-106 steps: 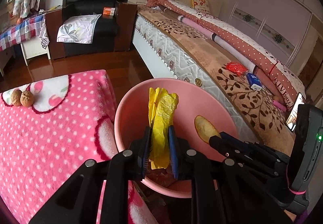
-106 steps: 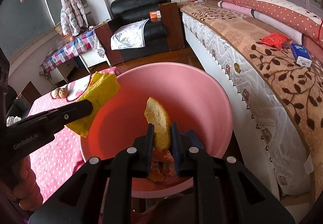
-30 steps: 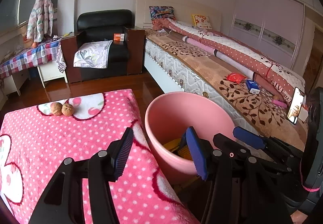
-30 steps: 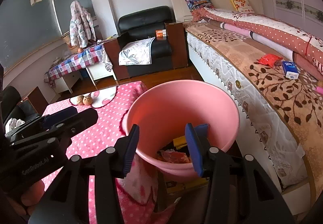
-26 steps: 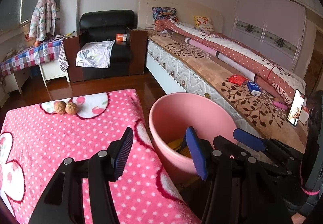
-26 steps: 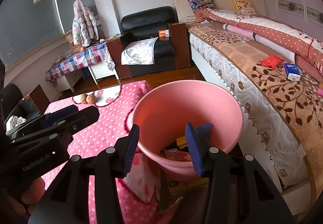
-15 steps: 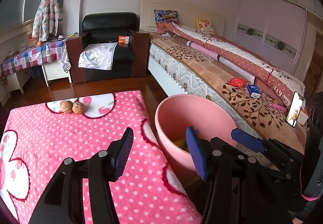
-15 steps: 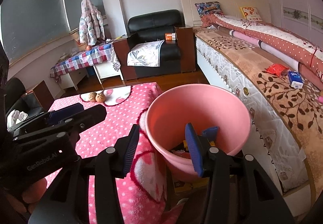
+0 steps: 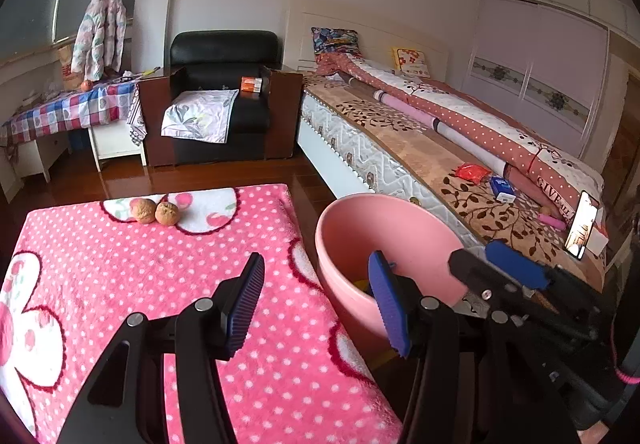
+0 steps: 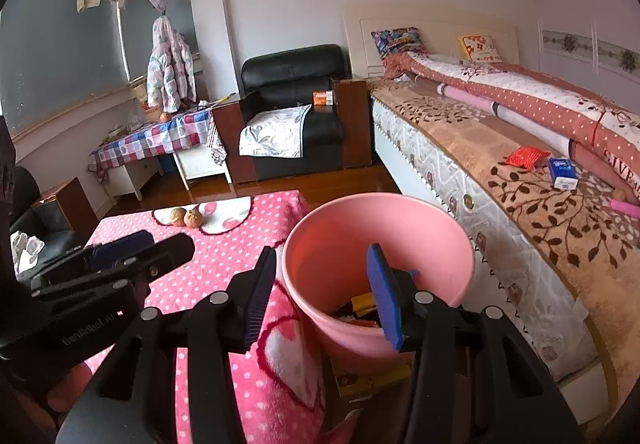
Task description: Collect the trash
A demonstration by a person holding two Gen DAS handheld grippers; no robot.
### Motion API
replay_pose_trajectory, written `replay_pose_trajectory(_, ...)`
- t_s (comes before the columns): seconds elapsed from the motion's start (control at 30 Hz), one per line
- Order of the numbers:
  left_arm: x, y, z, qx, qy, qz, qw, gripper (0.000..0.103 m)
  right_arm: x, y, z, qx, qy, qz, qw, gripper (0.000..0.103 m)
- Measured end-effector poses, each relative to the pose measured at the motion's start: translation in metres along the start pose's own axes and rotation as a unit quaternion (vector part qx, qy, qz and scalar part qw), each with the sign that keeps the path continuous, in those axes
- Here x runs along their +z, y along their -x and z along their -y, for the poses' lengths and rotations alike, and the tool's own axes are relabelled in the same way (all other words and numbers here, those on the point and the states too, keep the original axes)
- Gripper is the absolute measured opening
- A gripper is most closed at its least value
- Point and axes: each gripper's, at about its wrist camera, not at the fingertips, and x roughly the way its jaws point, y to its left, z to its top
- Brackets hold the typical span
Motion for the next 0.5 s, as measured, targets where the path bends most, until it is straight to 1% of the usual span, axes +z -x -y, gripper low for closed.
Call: replay_pose_trajectory(0.5, -0.0011, -0.0003, -0.0091, 0.005, 0.013, -0.003, 0.9999, 0.053, -0.0007, -0.0038, -0.0057, 0.009, -0.002, -0.009, 1.0, 0.048)
